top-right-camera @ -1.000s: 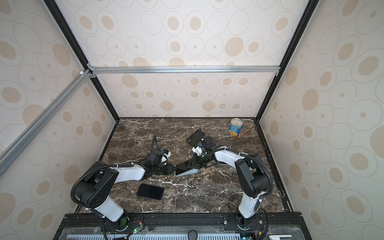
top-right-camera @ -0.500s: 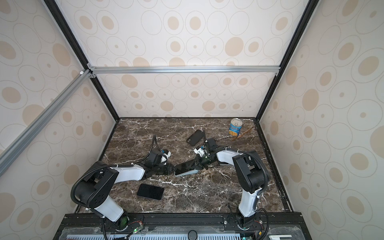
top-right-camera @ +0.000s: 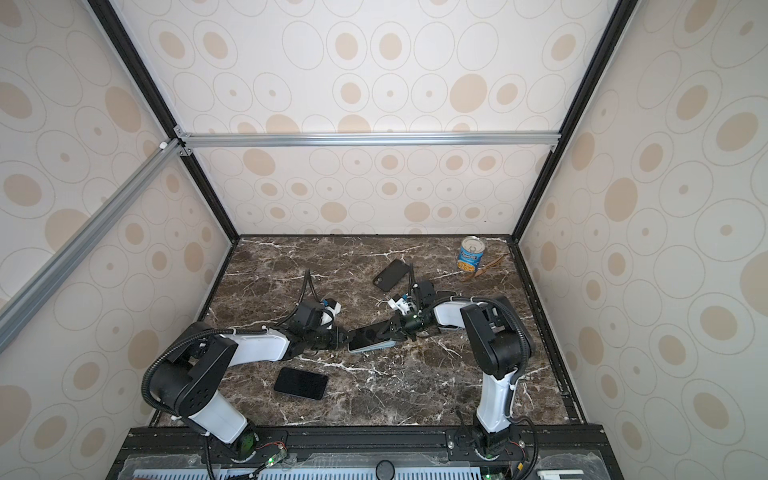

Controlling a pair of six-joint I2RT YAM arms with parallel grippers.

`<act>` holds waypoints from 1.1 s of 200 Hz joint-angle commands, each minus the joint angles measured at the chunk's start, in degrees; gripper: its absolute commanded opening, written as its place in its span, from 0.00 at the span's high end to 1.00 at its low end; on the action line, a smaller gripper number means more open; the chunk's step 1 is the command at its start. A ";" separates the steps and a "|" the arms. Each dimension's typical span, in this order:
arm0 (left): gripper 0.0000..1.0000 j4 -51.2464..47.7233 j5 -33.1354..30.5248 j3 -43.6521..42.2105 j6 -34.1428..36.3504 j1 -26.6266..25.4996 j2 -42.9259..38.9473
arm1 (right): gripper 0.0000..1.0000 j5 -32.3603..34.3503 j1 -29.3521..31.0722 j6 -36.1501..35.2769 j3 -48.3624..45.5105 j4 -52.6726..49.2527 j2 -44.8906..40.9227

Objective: Put the phone into the phone case

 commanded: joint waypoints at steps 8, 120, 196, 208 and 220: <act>0.74 -1.97 0.19 -0.11 0.20 -0.22 1.63 | 0.92 15.42 0.89 1.01 -2.30 -5.76 2.89; 0.75 -2.37 -0.55 -0.25 0.64 -0.23 2.07 | 0.68 23.56 1.39 0.33 2.74 -14.87 -3.11; 0.75 -2.42 -0.12 -0.35 0.65 -0.20 1.87 | 0.66 26.03 3.50 -1.90 6.90 -19.98 -2.78; 0.75 -2.21 0.01 -0.43 0.58 -0.17 1.98 | 0.67 25.89 3.81 -2.12 7.09 -20.09 -2.60; 0.76 -2.20 0.10 -0.50 0.55 -0.20 2.07 | 0.67 25.22 4.00 -2.64 7.45 -20.41 -1.83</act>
